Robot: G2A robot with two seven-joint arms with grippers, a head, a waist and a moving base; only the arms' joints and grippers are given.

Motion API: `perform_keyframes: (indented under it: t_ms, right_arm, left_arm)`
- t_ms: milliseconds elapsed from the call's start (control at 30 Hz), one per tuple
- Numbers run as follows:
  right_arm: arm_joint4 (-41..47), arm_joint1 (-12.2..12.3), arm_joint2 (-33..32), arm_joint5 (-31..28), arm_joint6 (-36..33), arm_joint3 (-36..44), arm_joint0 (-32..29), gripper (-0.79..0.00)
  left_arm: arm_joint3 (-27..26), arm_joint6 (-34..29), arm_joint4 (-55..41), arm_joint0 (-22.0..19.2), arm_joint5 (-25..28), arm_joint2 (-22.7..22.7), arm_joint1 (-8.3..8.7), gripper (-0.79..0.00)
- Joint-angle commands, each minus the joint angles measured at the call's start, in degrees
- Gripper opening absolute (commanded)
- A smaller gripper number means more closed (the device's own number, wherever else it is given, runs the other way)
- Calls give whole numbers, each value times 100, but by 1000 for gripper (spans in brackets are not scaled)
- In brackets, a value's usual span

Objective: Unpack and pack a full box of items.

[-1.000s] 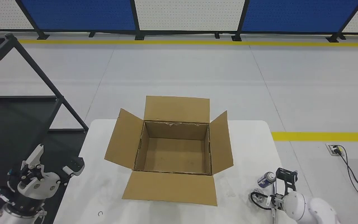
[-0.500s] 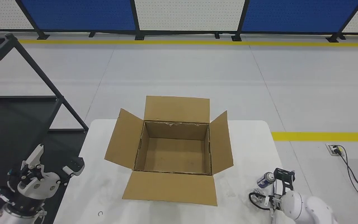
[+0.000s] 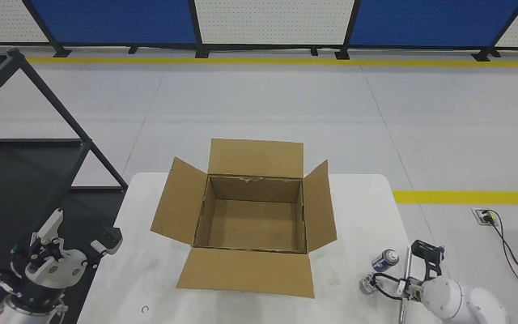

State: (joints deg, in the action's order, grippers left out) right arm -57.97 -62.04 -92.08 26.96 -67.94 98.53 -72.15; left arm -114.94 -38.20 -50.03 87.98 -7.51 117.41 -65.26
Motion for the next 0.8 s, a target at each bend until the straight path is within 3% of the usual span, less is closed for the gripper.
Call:
perform_keyframes:
  t_ms: [0,433,767]
  right_arm:
    - [116,16,-249,-53,52,231,-141,-785]
    - [1228,42,-1720,-817,688,2592,-1276,-785]
    - [1241,39,-1762,-820,729,2695,-1339,-785]
  left_arm:
    - [0,-1,0,0,0,0,0,0]
    - [0,-1,0,0,0,0,0,0]
    - [0,-1,0,0,0,0,0,0]
